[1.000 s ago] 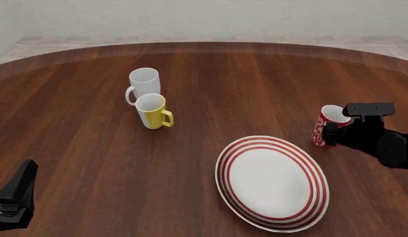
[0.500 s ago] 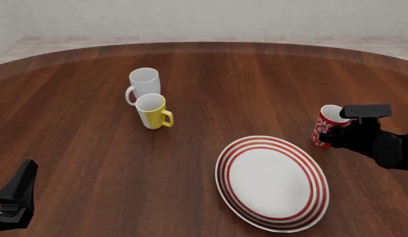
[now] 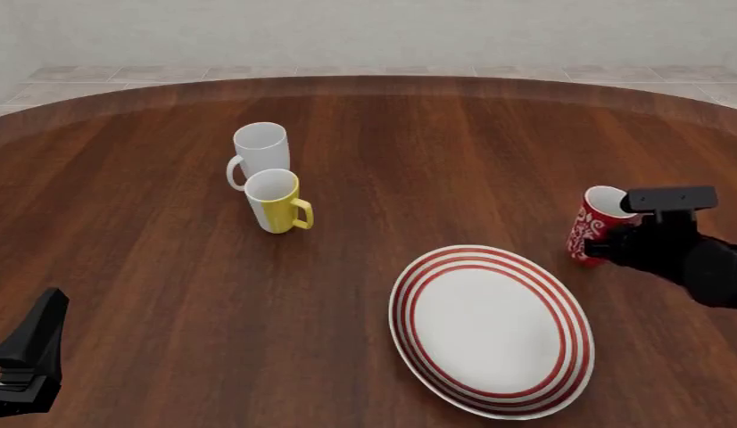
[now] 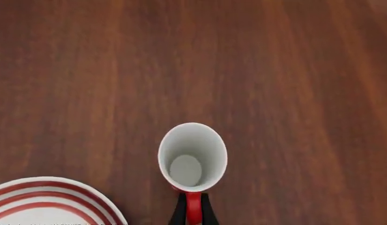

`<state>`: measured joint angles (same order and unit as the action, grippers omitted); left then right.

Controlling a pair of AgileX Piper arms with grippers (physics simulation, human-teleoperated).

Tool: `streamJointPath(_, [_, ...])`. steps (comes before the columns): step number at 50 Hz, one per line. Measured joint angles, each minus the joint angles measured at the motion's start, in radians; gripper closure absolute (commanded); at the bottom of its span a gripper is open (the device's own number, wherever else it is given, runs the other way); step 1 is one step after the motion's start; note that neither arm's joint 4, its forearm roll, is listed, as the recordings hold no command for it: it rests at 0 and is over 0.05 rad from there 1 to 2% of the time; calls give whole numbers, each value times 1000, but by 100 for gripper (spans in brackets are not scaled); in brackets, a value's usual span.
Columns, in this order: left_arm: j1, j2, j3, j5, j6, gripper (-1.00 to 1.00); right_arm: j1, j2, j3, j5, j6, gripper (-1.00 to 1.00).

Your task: Pick up the red mug and put it on the plate

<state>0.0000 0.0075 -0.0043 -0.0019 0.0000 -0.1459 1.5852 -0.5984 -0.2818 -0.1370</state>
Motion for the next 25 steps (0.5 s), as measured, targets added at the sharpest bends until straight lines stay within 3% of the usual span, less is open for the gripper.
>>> streamJointPath(25, [0, 0, 0, 0, 0, -100, 50, -291, -15, 205, -87, 100])
